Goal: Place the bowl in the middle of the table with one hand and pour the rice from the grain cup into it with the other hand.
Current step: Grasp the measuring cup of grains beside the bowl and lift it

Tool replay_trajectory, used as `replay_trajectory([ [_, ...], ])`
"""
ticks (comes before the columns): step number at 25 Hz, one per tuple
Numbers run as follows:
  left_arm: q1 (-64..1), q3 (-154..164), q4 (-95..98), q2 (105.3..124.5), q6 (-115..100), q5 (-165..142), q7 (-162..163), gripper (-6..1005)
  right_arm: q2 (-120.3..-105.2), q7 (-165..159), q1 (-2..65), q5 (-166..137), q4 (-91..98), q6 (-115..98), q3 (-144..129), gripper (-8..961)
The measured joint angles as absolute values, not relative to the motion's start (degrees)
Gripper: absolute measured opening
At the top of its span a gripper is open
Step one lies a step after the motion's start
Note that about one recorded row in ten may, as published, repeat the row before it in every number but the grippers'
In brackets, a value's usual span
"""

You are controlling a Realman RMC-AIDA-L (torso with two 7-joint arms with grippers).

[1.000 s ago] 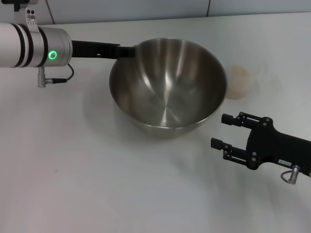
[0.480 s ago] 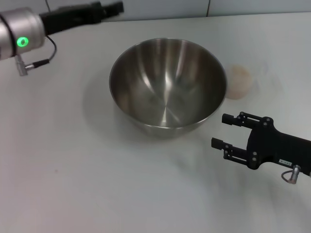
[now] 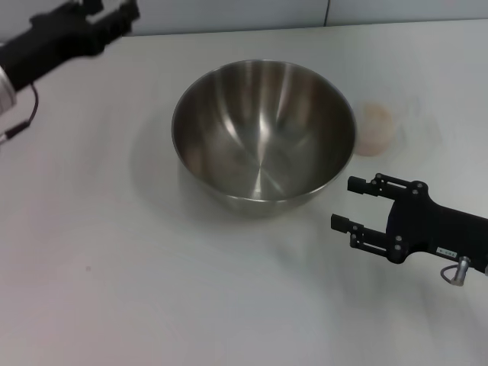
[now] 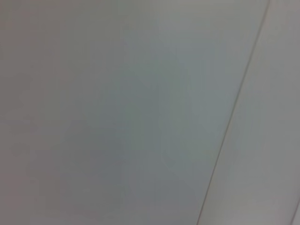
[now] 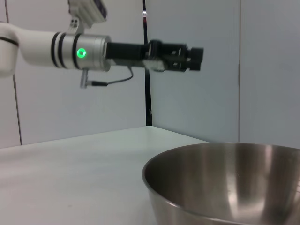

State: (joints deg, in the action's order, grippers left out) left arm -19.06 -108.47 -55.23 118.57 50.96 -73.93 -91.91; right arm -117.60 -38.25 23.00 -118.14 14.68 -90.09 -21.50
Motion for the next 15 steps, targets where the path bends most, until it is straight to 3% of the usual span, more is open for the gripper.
replay_trajectory([
  [15, -8.79, -106.75, -41.69, 118.63, 69.88, -63.46, -126.55, 704, -117.86, -38.23, 22.9, -117.73, 14.68, -89.21, -20.67, 651],
])
